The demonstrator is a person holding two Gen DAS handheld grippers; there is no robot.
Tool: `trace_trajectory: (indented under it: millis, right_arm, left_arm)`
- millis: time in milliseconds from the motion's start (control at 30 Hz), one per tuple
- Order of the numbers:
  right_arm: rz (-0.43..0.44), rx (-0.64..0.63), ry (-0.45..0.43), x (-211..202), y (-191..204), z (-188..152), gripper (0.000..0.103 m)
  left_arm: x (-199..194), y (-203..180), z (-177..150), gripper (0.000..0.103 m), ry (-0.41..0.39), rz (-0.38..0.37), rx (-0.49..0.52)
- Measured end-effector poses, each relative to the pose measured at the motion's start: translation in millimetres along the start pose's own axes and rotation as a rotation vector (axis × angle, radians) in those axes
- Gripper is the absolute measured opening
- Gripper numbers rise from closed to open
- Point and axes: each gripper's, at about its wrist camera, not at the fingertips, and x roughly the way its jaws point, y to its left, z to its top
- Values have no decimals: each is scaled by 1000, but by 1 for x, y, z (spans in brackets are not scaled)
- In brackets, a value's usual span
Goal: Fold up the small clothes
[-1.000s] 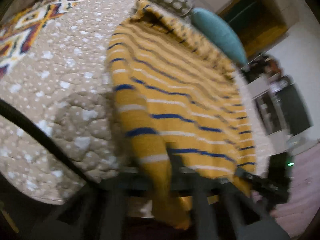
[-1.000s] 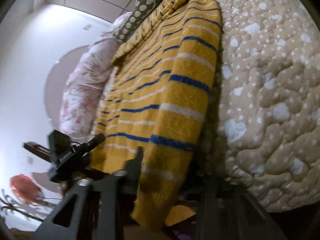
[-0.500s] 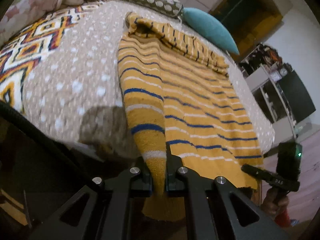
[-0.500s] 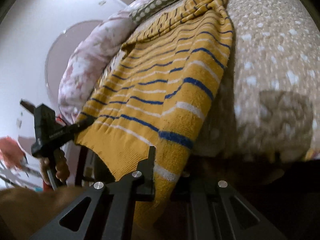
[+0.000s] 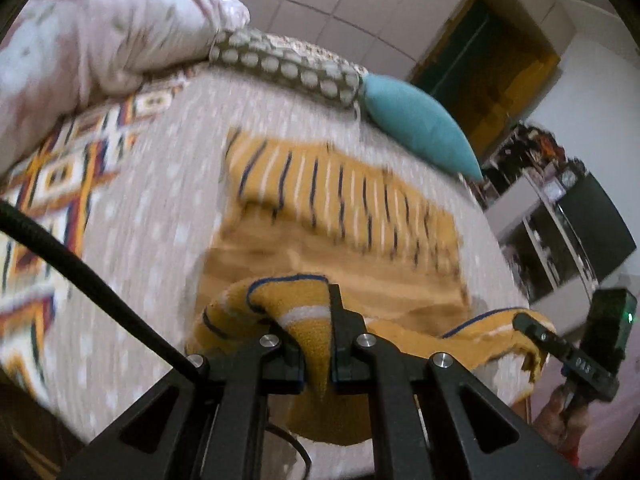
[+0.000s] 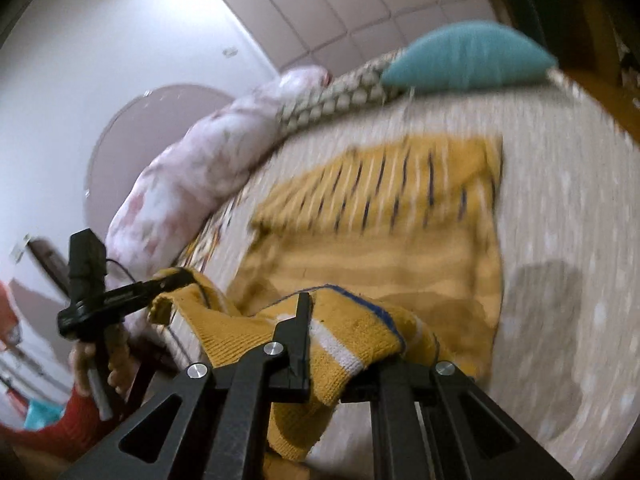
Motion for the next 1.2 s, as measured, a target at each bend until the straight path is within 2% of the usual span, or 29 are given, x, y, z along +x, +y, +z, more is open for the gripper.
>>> trace_trajectory:
  millis: [33, 167, 367, 500, 633, 733, 800, 867, 900, 967, 1100, 1200]
  right_arm:
    - [-23, -10, -17, 9, 3, 16, 9]
    - [-78, -9, -41, 31, -11, 58, 9]
    - [-100, 59, 12, 70, -48, 86, 9]
    - [-122, 97, 45, 99, -71, 102, 11]
    - [-111, 177, 77, 132, -103, 123, 12]
    - [-58, 288, 97, 153, -130, 134, 18]
    - [-10, 371, 93, 163, -148, 138, 26]
    - [38, 447, 70, 168, -163, 141, 39]
    - [61, 488, 52, 169, -170, 142, 42]
    - [103, 547, 25, 169, -179, 143, 50]
    - [132, 609, 12, 174, -188, 150, 51]
    - [140, 641, 3, 175, -191, 156, 57]
  left_arm:
    - [9, -2, 21, 8, -13, 4, -3]
    - [45, -8, 64, 8, -30, 42, 16]
    - [107, -1, 84, 8, 58, 84, -4]
    - [139, 13, 99, 10, 101, 55, -67]
    - [168, 33, 117, 11, 124, -3, -189]
    - [186, 47, 127, 22, 158, -80, -288]
    - [191, 55, 130, 37, 162, -148, -356]
    - [192, 63, 132, 47, 156, -218, -412]
    - [192, 67, 132, 51, 152, -254, -438]
    - [190, 74, 133, 53, 136, -300, -484]
    - [179, 86, 140, 63, 73, -299, -526]
    - [166, 93, 144, 64, 43, -277, -540]
